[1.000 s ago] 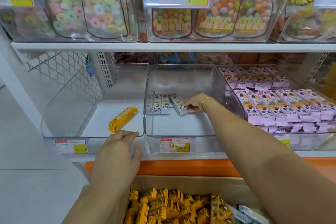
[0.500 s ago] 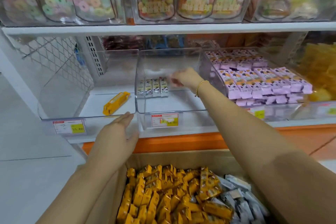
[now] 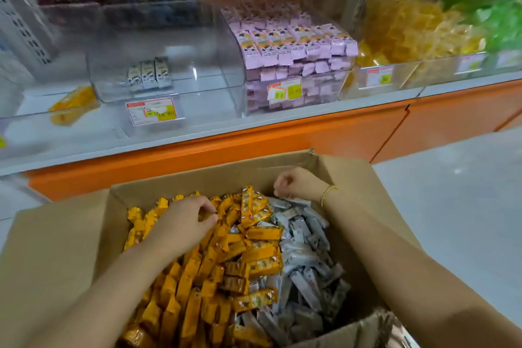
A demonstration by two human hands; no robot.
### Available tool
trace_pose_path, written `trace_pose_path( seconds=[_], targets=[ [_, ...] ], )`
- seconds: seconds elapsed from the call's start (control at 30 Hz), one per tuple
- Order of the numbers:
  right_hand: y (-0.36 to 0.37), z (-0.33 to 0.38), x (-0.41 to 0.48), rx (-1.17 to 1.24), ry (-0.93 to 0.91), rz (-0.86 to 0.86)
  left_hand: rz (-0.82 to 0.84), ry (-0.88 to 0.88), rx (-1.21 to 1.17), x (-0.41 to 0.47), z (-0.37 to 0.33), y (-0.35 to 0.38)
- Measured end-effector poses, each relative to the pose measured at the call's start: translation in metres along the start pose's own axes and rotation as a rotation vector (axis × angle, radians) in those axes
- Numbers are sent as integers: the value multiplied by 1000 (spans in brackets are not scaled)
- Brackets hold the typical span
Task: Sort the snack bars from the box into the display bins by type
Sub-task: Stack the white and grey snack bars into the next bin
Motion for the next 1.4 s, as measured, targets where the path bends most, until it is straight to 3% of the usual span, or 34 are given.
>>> trace_pose_path(
  seconds=[0.1,0.2,0.37,0.53,0.7,0.83,0.9,1.07,1.3,1.4],
  targets=[
    [40,-74,-30,-224,155,250,145,-128,-64,-3,15,64],
    [74,-123,-57,-279,251,430,230,-230,-8,-14,27,117],
    [110,-147,-67,-302,197,436,331,-376,-8,-38,51,170],
    [114,-142,-55,-367,179,370,349,-411,-28,-47,57,183],
    [102,-125,-59,61,312,446,349,-462,-236,-36,51,157],
    [86,-65,-53,964,269,474,397,-352,-512,-26,22,100],
    [74,-23,-48,1201,125,526,398,-281,-702,-28,1,61],
    [58,79,-46,1252,-119,586,474,-119,-1006,-40,-37,-31],
    [58,154,-54,1296,-234,592,380,-48,-780,-60,-33,-102],
    [51,167,-44,1139,-206,471,263,-88,-850,-57,-15,-118]
  ],
)
Point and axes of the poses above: each hand's wrist, its own x-axis towards the middle knuckle, its own y-axis out of the palm, z = x × y, the point moved 4 cm from there along x, towards the middle knuckle, and after that the axes turned 12 degrees about -y, right-handed, at the moved point
